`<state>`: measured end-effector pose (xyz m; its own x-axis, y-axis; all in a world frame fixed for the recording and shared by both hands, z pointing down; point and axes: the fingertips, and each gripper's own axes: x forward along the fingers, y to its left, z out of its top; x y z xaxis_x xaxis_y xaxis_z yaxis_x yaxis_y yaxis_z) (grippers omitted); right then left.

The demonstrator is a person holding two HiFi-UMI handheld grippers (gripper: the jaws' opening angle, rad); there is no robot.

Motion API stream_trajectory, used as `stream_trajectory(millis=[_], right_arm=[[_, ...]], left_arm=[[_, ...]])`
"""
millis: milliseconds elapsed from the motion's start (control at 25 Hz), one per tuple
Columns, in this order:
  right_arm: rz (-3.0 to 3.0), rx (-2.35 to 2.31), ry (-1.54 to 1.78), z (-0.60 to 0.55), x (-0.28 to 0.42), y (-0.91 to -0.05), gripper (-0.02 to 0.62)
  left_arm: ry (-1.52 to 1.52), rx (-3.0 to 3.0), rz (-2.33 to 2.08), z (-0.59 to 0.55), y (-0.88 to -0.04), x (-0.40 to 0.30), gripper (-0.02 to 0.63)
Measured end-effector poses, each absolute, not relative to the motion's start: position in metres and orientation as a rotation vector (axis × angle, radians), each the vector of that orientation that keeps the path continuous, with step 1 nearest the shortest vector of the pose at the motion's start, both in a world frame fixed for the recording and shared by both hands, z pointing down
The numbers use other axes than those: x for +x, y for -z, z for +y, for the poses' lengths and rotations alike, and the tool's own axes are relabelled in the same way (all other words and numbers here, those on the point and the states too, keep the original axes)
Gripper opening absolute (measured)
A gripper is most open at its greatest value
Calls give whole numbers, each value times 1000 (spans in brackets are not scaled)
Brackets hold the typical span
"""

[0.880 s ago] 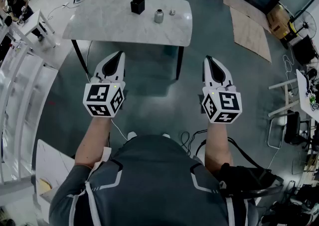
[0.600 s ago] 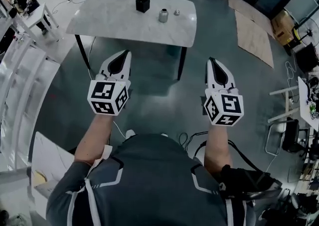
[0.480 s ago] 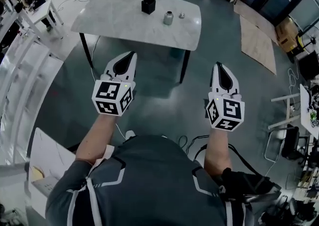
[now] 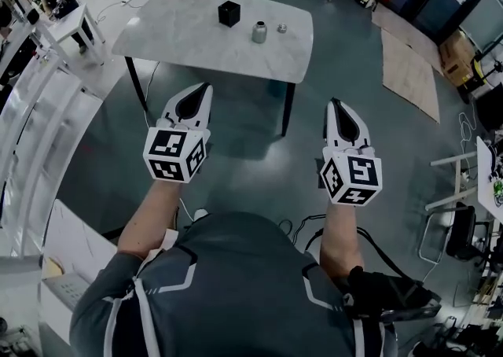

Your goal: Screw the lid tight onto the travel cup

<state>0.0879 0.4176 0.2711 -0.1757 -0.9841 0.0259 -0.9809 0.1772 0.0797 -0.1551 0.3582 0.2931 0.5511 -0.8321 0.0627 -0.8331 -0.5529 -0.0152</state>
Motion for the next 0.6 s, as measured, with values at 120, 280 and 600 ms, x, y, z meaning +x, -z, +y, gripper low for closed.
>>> stream_trajectory(millis=[120,280,600], right_arm=[[-2376,1931,62,424,104,-274,28],[-2388,1923,57,423,128,-280,28],[-2417,1907,47,393,136,-284,28]], left_arm=[[-118,2747,-1471,366,-294,-135,9],[-146,2769,-1496,371,-295,-115,9],[-180,2785,-1499,345,-299,-106,9]])
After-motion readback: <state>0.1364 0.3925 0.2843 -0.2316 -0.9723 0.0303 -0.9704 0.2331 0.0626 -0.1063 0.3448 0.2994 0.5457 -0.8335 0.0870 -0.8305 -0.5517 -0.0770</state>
